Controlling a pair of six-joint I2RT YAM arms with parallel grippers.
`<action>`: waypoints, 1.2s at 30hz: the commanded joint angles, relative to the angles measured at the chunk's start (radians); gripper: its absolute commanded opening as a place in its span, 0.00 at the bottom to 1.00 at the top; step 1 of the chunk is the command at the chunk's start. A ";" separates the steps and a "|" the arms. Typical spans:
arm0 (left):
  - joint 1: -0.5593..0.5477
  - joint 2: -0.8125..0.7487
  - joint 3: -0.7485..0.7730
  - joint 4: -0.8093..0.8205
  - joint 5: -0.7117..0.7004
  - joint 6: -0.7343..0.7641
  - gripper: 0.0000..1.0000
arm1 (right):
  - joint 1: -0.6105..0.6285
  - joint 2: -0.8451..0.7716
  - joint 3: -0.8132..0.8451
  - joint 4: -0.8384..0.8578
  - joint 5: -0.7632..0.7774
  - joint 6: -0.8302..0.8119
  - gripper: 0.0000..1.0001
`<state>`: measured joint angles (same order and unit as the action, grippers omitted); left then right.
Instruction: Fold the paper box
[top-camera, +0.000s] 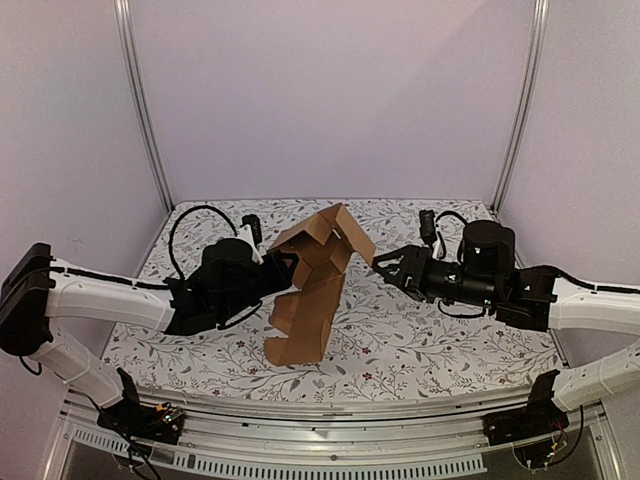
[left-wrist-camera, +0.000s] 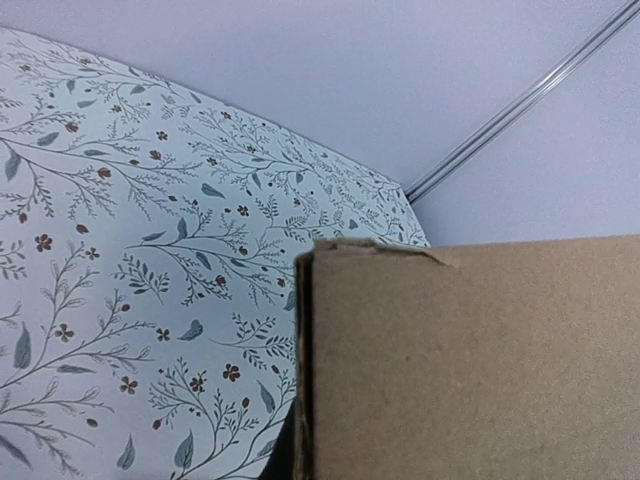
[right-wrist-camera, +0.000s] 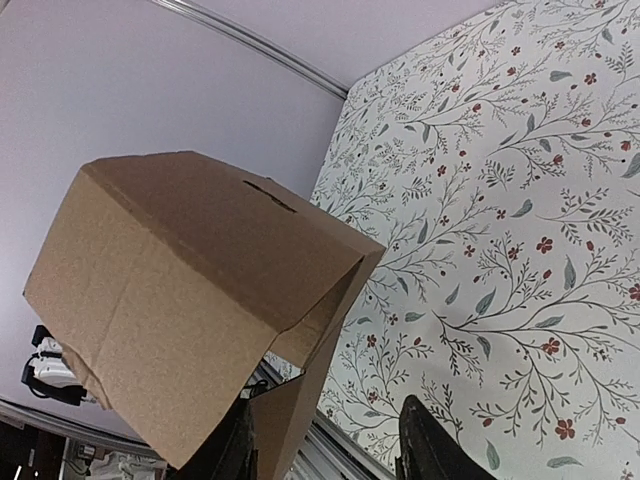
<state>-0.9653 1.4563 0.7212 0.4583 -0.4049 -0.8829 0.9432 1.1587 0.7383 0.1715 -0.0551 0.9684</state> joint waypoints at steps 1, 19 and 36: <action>0.020 -0.025 0.011 -0.047 -0.014 0.034 0.00 | 0.005 -0.075 -0.006 -0.219 0.049 -0.126 0.48; 0.053 -0.086 -0.021 -0.078 0.120 0.178 0.00 | -0.015 -0.061 0.320 -0.571 -0.103 -0.583 0.55; 0.084 -0.154 -0.046 -0.066 0.318 0.234 0.00 | -0.016 0.111 0.520 -0.633 -0.270 -0.702 0.57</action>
<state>-0.9009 1.3190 0.6838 0.3901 -0.1307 -0.6628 0.9325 1.2366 1.2240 -0.4313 -0.2840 0.2905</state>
